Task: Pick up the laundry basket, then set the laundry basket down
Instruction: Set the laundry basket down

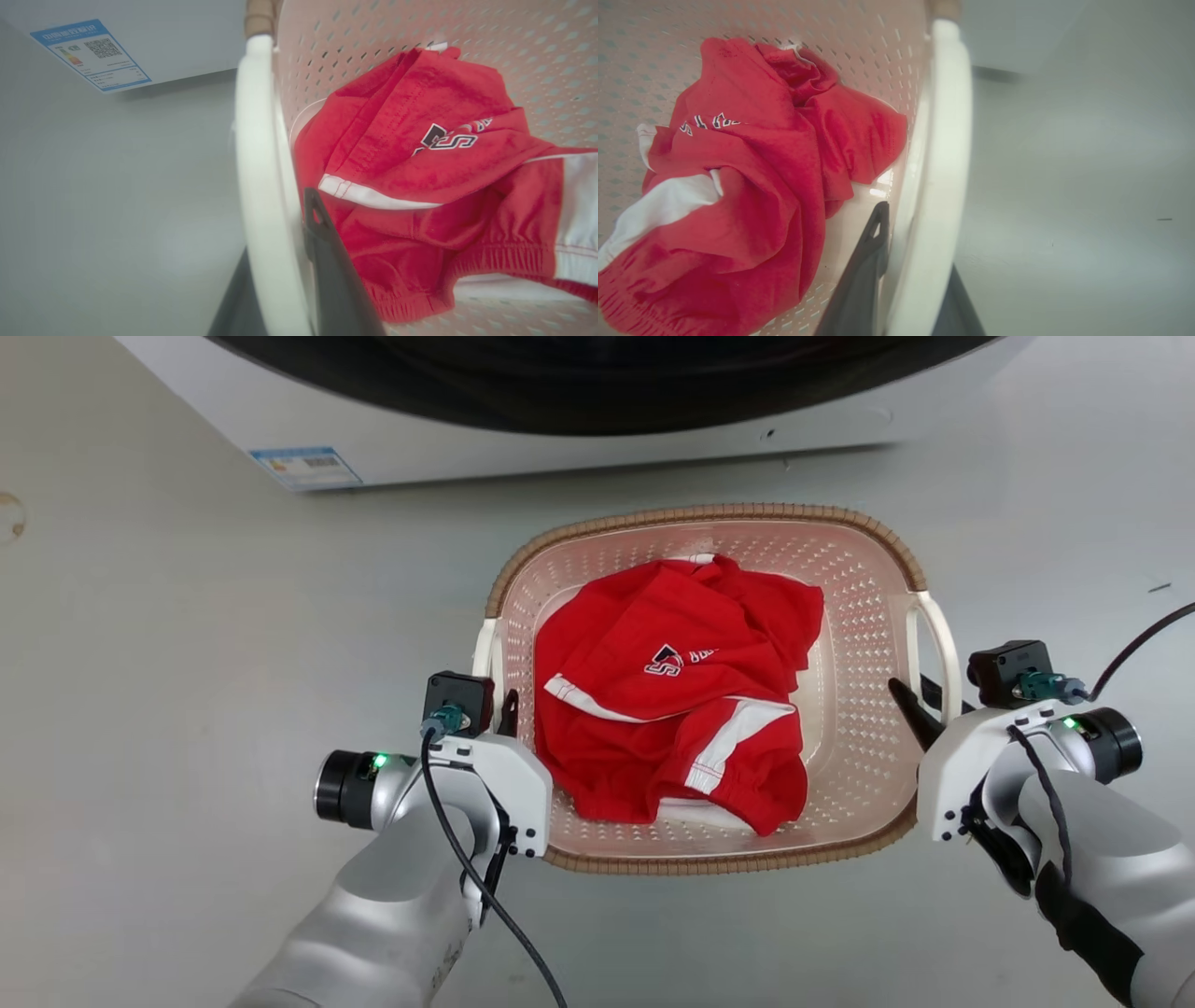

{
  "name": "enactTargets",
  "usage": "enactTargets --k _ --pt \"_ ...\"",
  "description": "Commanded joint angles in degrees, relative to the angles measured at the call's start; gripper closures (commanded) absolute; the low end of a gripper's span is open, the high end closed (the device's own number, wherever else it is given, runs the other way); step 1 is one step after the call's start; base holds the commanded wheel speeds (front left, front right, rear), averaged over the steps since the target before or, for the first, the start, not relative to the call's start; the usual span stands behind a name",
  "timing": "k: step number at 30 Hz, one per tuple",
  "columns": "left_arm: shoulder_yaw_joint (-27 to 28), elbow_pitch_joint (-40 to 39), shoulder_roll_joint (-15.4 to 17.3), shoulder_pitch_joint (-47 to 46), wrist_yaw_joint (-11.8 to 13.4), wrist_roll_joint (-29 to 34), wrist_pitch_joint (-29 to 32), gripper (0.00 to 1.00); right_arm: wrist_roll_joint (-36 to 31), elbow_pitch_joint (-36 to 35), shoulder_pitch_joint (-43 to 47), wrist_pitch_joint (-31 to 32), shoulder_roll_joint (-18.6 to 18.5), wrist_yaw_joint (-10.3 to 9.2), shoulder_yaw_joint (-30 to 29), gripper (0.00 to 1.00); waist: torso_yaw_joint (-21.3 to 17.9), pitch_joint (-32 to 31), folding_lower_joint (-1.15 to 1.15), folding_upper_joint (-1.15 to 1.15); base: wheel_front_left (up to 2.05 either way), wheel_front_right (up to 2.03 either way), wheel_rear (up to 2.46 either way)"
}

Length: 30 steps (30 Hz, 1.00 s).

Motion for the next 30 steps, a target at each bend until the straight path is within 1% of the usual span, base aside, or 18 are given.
enactTargets --k 1,3,4,7,8,11,22,24,30 --pt "0.5 -1.2 1.8 -2.5 0.9 1.8 -0.8 1.0 -1.5 0.1 0.0 -1.2 -2.6 0.35 0.4 1.0 1.3 5.6 0.0 0.0 0.0 0.0 0.0" --pt "1.4 -3.2 1.8 -3.7 1.8 2.9 -0.8 1.0 -1.9 0.0 -0.8 -1.5 -3.2 0.35 0.0 1.0 1.6 7.7 0.0 0.0 0.0 0.0 0.0" --pt "2.8 -5.2 1.8 -4.6 3.0 4.8 -0.8 1.0 -2.6 -0.5 -1.7 -1.7 -3.8 0.35 -0.8 1.0 1.8 9.7 0.0 0.0 0.0 0.0 0.0" --pt "5.2 -7.7 1.8 -5.1 4.3 8.0 -0.8 1.0 -4.8 -2.3 -2.6 -1.7 -4.8 0.35 -4.4 1.0 2.0 12.1 0.0 0.0 0.0 0.0 0.0" --pt "5.2 -7.7 1.8 -5.1 4.3 8.0 -0.8 1.0 -4.8 -2.3 -2.6 -1.7 -4.8 0.35 -4.4 1.0 2.0 12.1 0.0 0.0 0.0 0.0 0.0" --pt "7.4 -9.2 1.8 -5.0 4.5 10.6 -0.8 1.0 -7.8 -4.0 -2.3 -1.7 -5.4 0.35 -7.8 1.0 2.0 14.1 0.0 0.0 0.0 0.0 0.0" --pt "12.9 -9.5 1.8 -5.7 2.6 16.5 -0.8 1.0 -15.5 -8.4 -0.8 -1.8 -6.6 0.35 -15.4 1.0 1.3 18.2 0.0 0.0 0.0 0.0 0.0" --pt "13.4 -9.2 1.8 -5.9 2.1 17.3 -0.8 1.0 -16.4 -9.3 -0.4 -1.8 -6.7 0.35 -16.5 1.0 1.2 18.5 0.0 0.0 0.0 0.0 0.0" --pt "14.7 -9.5 1.8 -6.1 1.5 18.4 -0.8 1.0 -18.2 -10.1 0.6 -1.8 -7.1 0.35 -19.3 1.0 1.3 19.4 0.0 0.0 0.0 0.0 0.0"
